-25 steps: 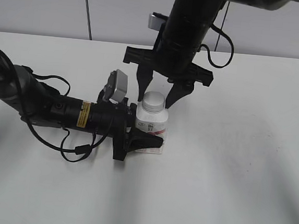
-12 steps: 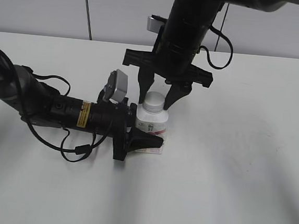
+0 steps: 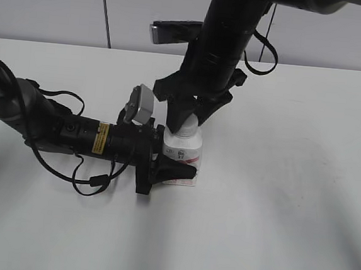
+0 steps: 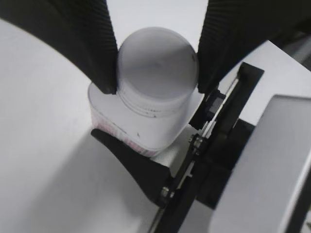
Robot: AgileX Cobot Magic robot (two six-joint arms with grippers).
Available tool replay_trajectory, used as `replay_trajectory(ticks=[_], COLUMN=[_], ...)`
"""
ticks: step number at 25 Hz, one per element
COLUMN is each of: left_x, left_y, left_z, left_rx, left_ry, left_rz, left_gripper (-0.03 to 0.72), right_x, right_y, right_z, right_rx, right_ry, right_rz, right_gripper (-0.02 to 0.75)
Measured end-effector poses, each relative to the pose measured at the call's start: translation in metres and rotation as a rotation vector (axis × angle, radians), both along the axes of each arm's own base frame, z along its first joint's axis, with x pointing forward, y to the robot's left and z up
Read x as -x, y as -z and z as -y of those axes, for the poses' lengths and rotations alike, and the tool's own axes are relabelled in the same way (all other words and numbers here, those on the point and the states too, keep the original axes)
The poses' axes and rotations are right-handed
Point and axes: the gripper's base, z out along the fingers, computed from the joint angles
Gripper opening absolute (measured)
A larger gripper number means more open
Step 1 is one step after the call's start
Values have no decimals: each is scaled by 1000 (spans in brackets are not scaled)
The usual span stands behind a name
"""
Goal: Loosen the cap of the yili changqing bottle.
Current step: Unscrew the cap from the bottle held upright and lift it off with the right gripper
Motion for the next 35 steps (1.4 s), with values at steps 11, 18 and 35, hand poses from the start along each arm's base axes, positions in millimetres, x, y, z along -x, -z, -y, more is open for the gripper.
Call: replay_trajectory(ticks=[11, 18, 35], left_x=[1, 1, 2], left_y=[0, 0, 1], left_z=[0, 0, 0], left_rx=[-4, -4, -8], left_ry=[15, 19, 28], left_rz=[9, 15, 12], left_gripper=[376, 376, 376], right_x=[1, 1, 1], right_y=[0, -1, -4], right_z=[0, -1, 0], right_rx=[-35, -53, -60], right_ry=[-619, -878, -1084], right_rz=[184, 267, 335], right_gripper=[397, 396, 393])
